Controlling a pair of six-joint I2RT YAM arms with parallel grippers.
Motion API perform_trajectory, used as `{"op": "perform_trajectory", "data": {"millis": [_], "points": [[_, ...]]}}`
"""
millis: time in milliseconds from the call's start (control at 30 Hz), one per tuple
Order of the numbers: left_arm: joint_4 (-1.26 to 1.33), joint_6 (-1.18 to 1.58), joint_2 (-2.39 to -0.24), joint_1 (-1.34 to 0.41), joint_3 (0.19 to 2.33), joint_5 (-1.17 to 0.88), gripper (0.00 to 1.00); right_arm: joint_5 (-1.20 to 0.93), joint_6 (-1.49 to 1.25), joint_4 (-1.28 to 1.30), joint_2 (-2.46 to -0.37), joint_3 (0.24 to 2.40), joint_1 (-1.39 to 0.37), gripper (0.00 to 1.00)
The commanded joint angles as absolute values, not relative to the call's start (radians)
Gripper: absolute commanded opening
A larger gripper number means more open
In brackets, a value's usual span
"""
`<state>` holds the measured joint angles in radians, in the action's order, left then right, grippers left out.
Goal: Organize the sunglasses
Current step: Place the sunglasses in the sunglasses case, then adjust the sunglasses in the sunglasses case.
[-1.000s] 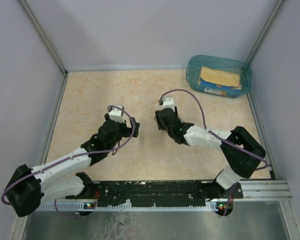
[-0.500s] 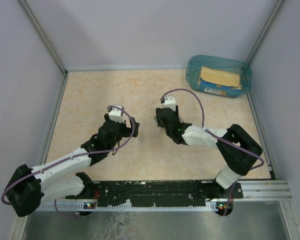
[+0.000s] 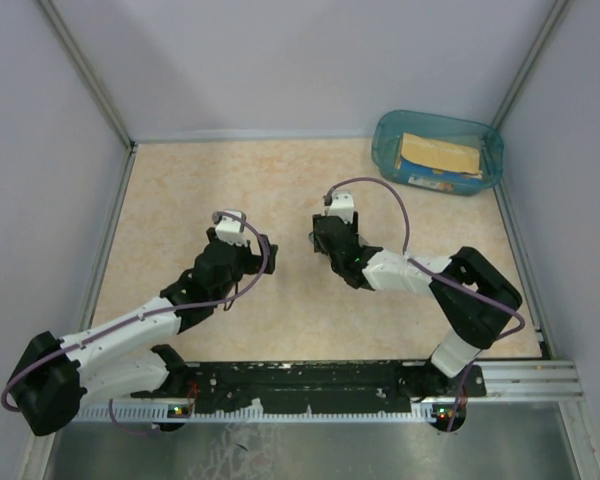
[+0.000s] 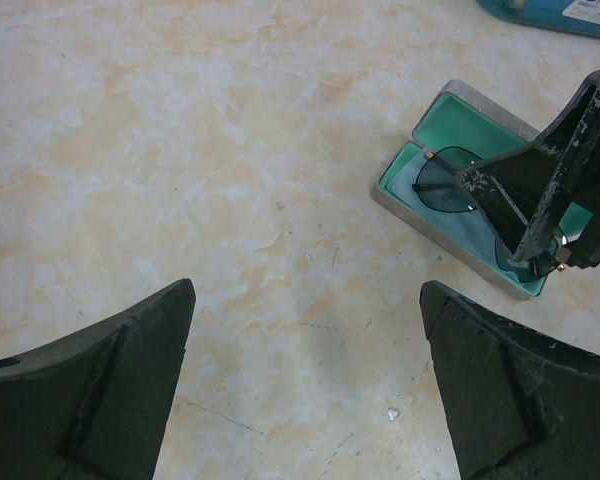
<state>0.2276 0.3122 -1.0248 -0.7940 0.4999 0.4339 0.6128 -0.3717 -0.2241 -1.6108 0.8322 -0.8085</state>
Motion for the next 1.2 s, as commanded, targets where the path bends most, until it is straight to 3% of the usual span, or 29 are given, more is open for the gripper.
{"op": "perform_trajectory", "data": {"millis": [0, 1167], "points": [[0.252, 0.299, -1.004, -0.791, 0.489, 0.446, 1.00, 0.660, -0.411, -0.279, -1.628, 0.842, -0.815, 0.59], [0.258, 0.296, -1.001, -0.792, 0.485, 0.451, 1.00, 0.627, -0.426, -0.289, -1.693, 0.863, -0.798, 0.63]]}}
